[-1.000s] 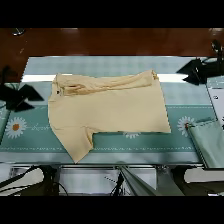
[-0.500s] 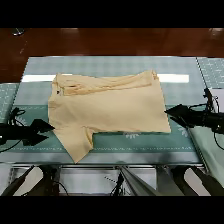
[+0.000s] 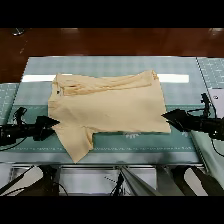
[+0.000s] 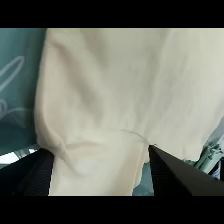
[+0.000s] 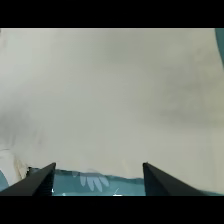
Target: Fold the shirts.
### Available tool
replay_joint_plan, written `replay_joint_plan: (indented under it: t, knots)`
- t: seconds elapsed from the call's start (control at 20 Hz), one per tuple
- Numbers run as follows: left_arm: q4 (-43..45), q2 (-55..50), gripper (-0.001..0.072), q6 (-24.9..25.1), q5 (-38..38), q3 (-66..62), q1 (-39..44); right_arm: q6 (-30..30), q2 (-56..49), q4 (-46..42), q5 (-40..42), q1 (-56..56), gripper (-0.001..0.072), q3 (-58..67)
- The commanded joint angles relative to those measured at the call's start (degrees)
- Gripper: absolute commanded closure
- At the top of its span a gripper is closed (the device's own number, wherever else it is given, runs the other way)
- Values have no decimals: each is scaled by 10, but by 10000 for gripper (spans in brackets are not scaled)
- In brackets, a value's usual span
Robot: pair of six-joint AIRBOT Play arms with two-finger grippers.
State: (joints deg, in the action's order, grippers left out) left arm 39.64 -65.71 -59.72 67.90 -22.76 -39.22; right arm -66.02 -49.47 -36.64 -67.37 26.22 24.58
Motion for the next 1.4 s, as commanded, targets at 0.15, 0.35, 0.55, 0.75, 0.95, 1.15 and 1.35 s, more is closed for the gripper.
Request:
replay_joint_plan:
  t: [0.15,0.35,0.55,0.75,0.95,1.15,1.35]
  knots:
    - [-51,-61,373,67,-13,2,0,-28,1,-6,30,2,95,0]
    - [-52,-64,688,79,-12,1,0,-95,-17,-146,48,60,95,44]
    - [-52,-64,688,79,-10,1,0,-152,-56,-249,-10,94,95,37]
    - [-52,-64,688,79,-10,1,0,-135,-118,-217,-9,41,95,26]
    - [-52,-64,688,78,-10,2,0,-92,-209,-130,20,-3,95,59]
    - [-52,-64,688,79,-10,1,0,-82,-261,-96,23,-83,166,115]
    - [-96,-57,689,88,23,-10,12,-64,-267,-106,-16,-138,690,235]
